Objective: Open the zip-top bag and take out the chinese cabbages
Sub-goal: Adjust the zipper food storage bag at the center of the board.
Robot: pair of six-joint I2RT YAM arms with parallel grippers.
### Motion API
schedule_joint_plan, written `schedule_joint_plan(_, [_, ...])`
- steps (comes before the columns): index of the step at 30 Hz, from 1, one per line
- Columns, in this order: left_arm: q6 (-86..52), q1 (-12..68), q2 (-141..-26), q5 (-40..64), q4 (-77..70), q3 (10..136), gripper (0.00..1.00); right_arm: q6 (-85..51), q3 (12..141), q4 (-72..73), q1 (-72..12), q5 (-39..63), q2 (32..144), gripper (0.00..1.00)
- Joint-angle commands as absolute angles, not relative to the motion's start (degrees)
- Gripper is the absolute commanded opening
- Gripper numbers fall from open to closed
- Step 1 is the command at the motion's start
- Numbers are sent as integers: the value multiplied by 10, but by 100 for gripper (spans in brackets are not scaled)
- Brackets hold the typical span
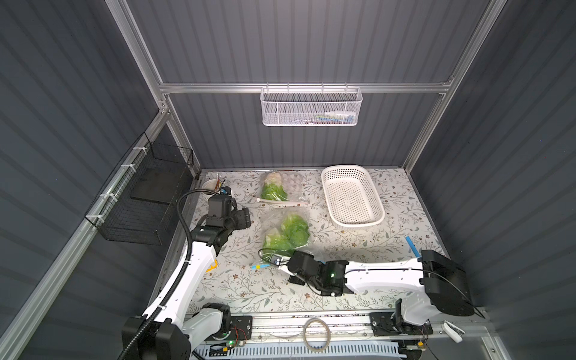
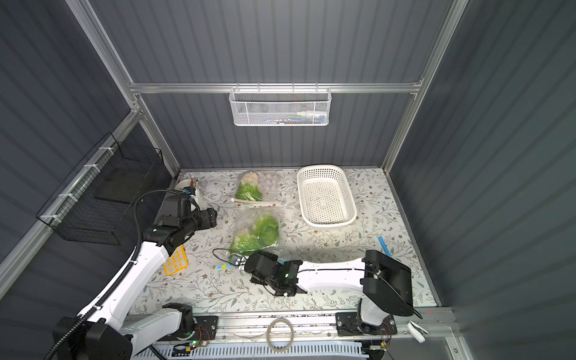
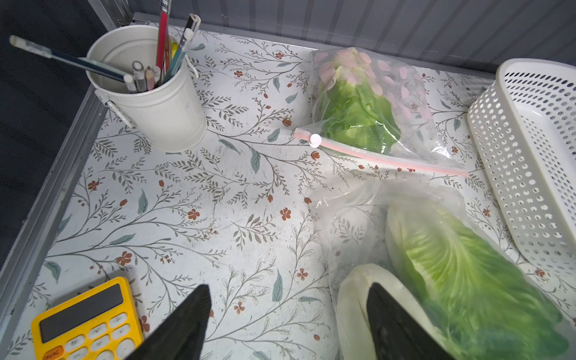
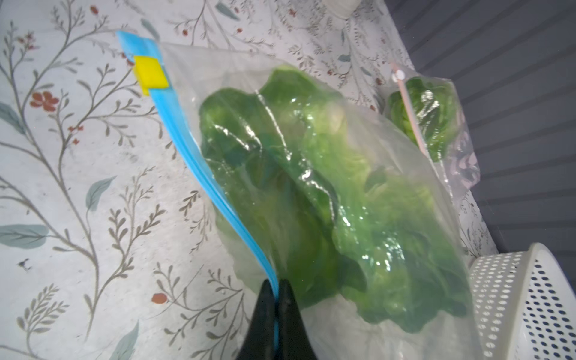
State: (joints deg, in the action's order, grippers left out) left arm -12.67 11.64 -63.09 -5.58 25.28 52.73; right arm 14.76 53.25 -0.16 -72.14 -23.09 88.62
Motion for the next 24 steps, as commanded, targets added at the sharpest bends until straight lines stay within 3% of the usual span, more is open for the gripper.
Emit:
schedule_joint_plan(1, [-117, 115, -613, -31, 249, 520, 79, 108, 534, -30, -683, -171, 846, 0])
schedule_joint_plan(11, [-78, 115, -518, 98, 167, 475, 67, 61, 584, -115, -578, -10, 765, 0])
schedule_joint_plan(19, [-54, 115, -476, 306, 93, 444, 57, 18, 641, -160, -517, 68, 774, 0])
schedule_joint_plan(24, [-36, 115, -472, 371, 98, 446, 48, -1, 670, -177, -475, 111, 785, 0])
